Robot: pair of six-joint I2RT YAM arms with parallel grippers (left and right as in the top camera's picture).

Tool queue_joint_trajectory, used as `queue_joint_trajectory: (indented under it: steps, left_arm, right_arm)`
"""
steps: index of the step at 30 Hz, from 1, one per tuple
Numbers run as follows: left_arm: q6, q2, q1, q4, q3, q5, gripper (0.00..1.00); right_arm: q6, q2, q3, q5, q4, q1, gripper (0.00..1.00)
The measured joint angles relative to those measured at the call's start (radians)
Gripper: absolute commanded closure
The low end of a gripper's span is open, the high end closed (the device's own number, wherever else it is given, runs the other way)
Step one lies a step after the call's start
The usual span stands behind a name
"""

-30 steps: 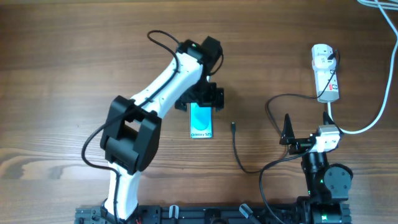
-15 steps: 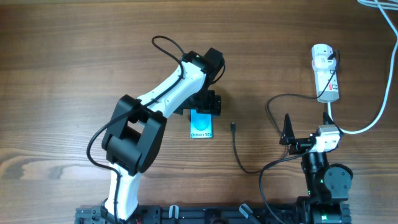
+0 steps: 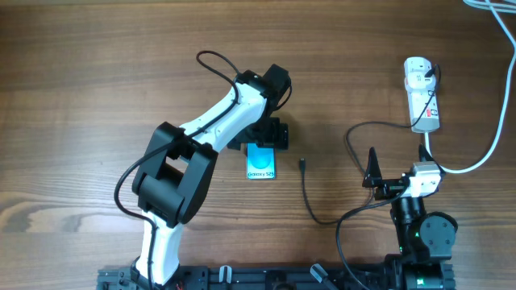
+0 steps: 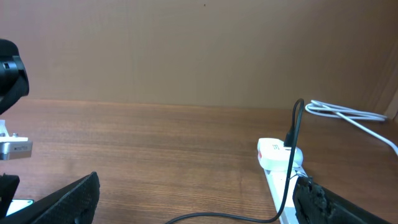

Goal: Plug charger to phone and switch on socket
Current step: 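Lower the left gripper and grasp the Galaxy S25 phone, then lift the phone with the left gripper and tilt it upright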

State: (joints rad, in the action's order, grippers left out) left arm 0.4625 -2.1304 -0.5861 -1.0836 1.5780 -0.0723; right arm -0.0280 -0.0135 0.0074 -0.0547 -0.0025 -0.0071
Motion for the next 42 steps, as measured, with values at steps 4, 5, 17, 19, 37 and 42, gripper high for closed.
queue_joint_trajectory:
  steps: [4, 5, 17, 19, 37, 42]
  left_arm:
    - [0.004, 0.0, -0.002, 0.042, -0.043, 0.0, 0.0]
    - [0.005, 0.0, -0.003, 0.052, -0.055, 0.0, 0.0]
    - [0.022, 0.028, -0.008, 0.116, -0.121, 0.022, 0.16]
    - [0.022, 0.029, -0.008, 0.118, -0.122, 0.024, 0.27]
    - [0.042, 0.021, 0.0, -0.002, -0.04, -0.062, 0.34]
    - [0.044, 0.042, 0.037, -0.023, 0.05, -0.171, 0.31]
  right_arm:
    - [0.0, 0.0, 0.0, 0.0, 0.0, 0.0, 0.0]
    - [0.0, 0.0, 0.0, 0.0, 0.0, 0.0, 0.0]
    - [0.0, 0.0, 0.0, 0.0, 0.0, 0.0, 0.0]
    - [0.0, 0.0, 0.0, 0.0, 0.0, 0.0, 0.0]
    - [0.0, 0.0, 0.0, 0.0, 0.0, 0.0, 0.0]
    - [0.0, 0.0, 0.0, 0.0, 0.0, 0.0, 0.0]
